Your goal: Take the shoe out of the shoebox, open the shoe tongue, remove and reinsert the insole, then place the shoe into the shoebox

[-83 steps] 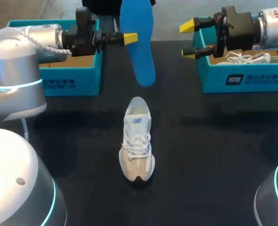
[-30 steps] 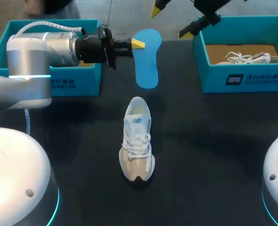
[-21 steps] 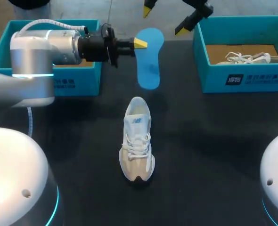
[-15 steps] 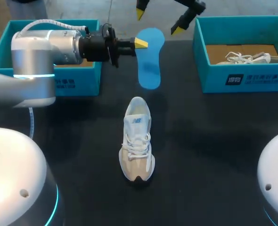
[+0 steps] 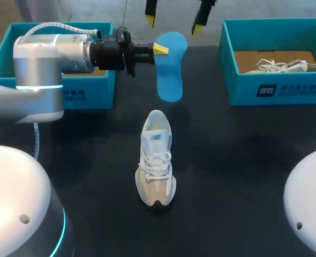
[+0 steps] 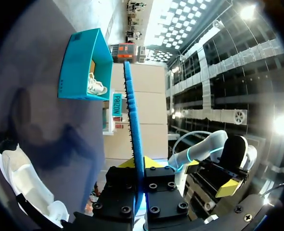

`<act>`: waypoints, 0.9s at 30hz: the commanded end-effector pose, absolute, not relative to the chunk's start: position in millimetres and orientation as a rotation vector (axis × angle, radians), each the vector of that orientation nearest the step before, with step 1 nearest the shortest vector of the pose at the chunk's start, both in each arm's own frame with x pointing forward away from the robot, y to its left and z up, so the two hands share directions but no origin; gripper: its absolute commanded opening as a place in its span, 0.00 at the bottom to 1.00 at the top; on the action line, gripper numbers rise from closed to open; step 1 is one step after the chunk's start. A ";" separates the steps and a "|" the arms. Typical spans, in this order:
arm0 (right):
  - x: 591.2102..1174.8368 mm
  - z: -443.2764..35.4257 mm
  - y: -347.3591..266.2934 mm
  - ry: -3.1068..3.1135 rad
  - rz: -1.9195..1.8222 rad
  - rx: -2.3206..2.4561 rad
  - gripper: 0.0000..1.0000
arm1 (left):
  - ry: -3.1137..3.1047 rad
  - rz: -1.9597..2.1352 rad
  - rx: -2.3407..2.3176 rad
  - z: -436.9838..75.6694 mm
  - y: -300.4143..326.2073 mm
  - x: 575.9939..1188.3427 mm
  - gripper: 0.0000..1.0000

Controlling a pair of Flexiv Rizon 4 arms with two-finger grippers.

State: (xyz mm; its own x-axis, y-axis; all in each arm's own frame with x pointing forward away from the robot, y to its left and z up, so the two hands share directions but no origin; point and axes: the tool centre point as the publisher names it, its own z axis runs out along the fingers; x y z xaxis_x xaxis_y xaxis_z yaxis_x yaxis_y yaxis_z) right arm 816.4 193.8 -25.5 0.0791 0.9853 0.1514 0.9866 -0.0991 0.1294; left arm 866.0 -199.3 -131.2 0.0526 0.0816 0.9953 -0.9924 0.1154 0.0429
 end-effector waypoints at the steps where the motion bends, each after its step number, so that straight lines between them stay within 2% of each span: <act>1: 816.8 -24.2 195.5 -2.157 -0.188 -2.368 1.00 | -1.166 1.129 1.088 -131.1 -198.5 865.4 0.00; 27: 820.0 -29.1 192.8 -2.247 -0.116 -2.324 1.00 | -1.166 1.129 1.088 -131.1 -198.5 865.4 0.00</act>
State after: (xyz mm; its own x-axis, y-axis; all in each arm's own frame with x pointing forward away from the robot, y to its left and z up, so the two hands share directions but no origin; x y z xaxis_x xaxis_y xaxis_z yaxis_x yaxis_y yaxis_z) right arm 819.2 192.8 -29.2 0.0342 0.9993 -0.0130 0.9926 -0.0324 0.1174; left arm 865.6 -198.9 -130.8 0.0524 0.0810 0.9953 -0.9924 0.1152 0.0429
